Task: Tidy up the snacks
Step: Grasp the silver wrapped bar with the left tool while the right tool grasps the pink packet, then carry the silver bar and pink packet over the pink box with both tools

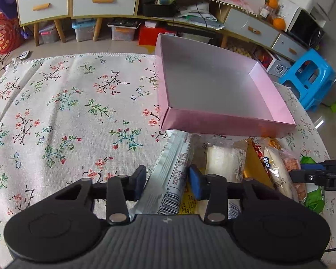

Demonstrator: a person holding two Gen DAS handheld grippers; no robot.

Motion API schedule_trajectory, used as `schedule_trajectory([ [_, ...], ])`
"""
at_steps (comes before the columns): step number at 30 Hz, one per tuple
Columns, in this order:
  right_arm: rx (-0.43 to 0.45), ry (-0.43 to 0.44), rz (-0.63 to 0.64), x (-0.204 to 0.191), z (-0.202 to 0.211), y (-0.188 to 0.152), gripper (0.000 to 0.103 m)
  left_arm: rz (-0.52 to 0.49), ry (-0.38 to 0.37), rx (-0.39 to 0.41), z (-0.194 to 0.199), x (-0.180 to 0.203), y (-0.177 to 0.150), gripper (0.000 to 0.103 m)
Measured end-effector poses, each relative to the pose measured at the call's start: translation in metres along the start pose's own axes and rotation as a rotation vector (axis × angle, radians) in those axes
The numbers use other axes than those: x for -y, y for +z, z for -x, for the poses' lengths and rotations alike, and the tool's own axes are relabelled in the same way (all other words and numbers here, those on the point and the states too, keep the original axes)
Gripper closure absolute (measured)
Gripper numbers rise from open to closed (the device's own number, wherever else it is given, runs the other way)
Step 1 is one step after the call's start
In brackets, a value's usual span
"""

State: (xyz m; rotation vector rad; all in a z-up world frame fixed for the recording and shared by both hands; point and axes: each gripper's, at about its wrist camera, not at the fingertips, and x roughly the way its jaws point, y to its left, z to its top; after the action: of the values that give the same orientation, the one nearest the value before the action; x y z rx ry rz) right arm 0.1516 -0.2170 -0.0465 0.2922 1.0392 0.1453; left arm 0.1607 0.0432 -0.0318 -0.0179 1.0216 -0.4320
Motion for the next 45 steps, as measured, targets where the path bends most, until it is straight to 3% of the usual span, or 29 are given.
schedule_trajectory([
  [3, -0.009, -0.013, 0.015, -0.002, -0.003, -0.003, 0.064, 0.024, 0.012, -0.004, 0.001, -0.001, 0.002, 0.074],
  [12, 0.032, -0.02, -0.027, -0.002, 0.014, 0.003, 0.069, 0.151, 0.012, -0.011, 0.011, -0.009, 0.003, 0.075],
  [23, 0.122, 0.017, -0.099, 0.002, 0.042, 0.011, 0.07, 0.079, -0.002, 0.085, 0.042, 0.014, 0.016, 0.075],
  [25, 0.135, 0.055, -0.139, 0.005, 0.047, 0.016, 0.07, 0.053, -0.005, 0.113, 0.043, 0.02, 0.022, 0.075],
  [33, 0.209, 0.118, -0.211, 0.015, 0.051, 0.056, 0.07, -0.016, 0.03, 0.141, 0.002, 0.036, 0.059, 0.075],
  [37, 0.269, 0.136, -0.242, 0.025, 0.044, 0.077, 0.07, -0.041, 0.01, 0.169, -0.024, 0.035, 0.08, 0.075],
  [45, 0.351, 0.066, -0.225, 0.038, 0.002, 0.094, 0.07, -0.119, 0.017, 0.236, -0.063, 0.031, 0.078, 0.075],
])
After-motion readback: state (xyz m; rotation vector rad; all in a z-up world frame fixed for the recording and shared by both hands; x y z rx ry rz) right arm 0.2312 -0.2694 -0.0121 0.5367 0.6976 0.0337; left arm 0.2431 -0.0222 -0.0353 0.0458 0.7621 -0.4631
